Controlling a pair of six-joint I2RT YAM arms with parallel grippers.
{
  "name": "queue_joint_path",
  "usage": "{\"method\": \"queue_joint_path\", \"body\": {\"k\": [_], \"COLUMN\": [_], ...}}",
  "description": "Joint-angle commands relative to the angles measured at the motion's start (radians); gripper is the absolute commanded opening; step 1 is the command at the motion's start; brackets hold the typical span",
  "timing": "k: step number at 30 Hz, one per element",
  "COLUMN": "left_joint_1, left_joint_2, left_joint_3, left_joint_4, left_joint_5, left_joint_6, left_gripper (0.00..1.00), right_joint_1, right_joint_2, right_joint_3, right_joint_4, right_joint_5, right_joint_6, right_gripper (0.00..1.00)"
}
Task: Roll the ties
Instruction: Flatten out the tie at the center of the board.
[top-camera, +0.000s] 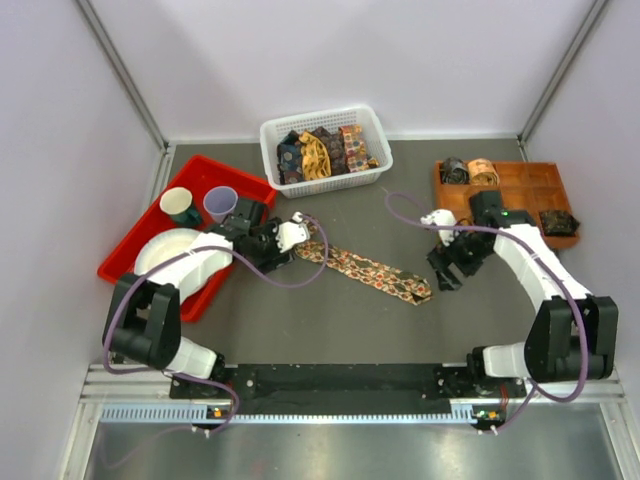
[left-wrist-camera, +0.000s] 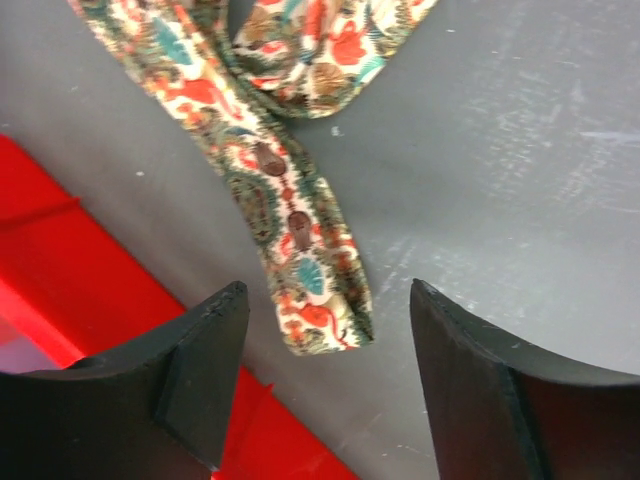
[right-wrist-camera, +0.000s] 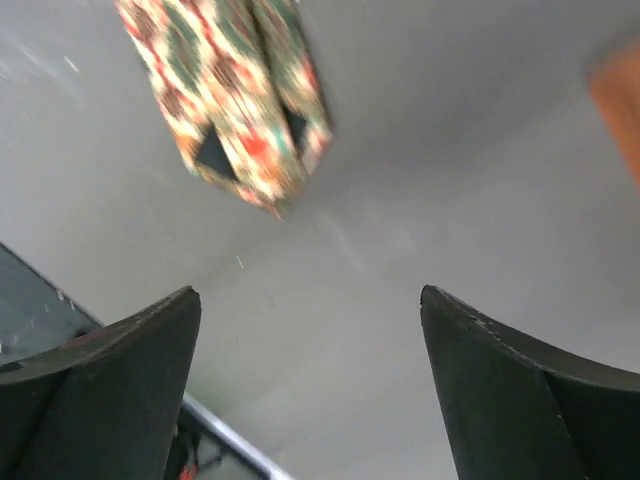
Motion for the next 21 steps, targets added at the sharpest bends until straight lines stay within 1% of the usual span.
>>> {"method": "queue_joint_path", "body": {"k": [1,2,4,5,7,10,12,13,14,16,17,19,20,21], "left_joint_1": [0.051,0.058,0.061,0.061,0.062,0.069,0.073,0.075,0.075,0.075,0.075,0.073,0.073,0.072], "left_joint_2": [-0.027,-0.036,-0.06,-0.066,-0.076,-0.09,-0.102,-0.106,-0.107,-0.112,-0.113,-0.115,-0.113,-0.11], "left_joint_3": [0.032,0.028,0.009,0.005,0.001,-0.014,-0.031,-0.035,-0.035,-0.04,-0.041,-0.045,-0.046,-0.054], "left_joint_4": [0.031,0.034,0.045,0.062,0.066,0.083,0.118,0.12,0.119,0.106,0.103,0.086,0.08,0.082], "left_joint_5": [0.035,0.052,0.072,0.075,0.087,0.088,0.085,0.086,0.092,0.091,0.091,0.092,0.116,0.132], "left_joint_6": [-0.007,-0.01,-0.019,-0.025,-0.033,-0.034,-0.044,-0.036,-0.03,-0.007,-0.001,0.036,0.047,0.058], "left_gripper": [0.74,0.77,0.78,0.79,0.8,0.8,0.8,0.81,0.81,0.81,0.81,0.82,0.82,0.82], "right_joint_1": [0.16,0.185,0.249,0.274,0.311,0.39,0.438,0.446,0.447,0.441,0.433,0.371,0.342,0.275], "right_joint_2": [-0.015,0.01,0.04,0.083,0.129,0.205,0.25,0.263,0.274,0.266,0.248,0.173,0.15,0.125], "right_joint_3": [-0.044,-0.048,-0.062,-0.065,-0.065,-0.071,-0.082,-0.085,-0.087,-0.105,-0.136,-0.163,-0.185,-0.191], "right_joint_4": [0.129,0.177,0.228,0.273,0.302,0.348,0.376,0.377,0.374,0.362,0.354,0.316,0.298,0.276], "right_joint_5": [-0.021,-0.001,0.026,0.054,0.077,0.14,0.2,0.215,0.238,0.27,0.279,0.257,0.252,0.247], "right_joint_6": [0.089,0.115,0.143,0.166,0.188,0.238,0.246,0.245,0.243,0.231,0.2,0.144,0.119,0.088], "right_gripper": [0.9,0.9,0.9,0.89,0.87,0.82,0.75,0.69,0.54,0.37,0.19,0.01,0.0,0.0]}}
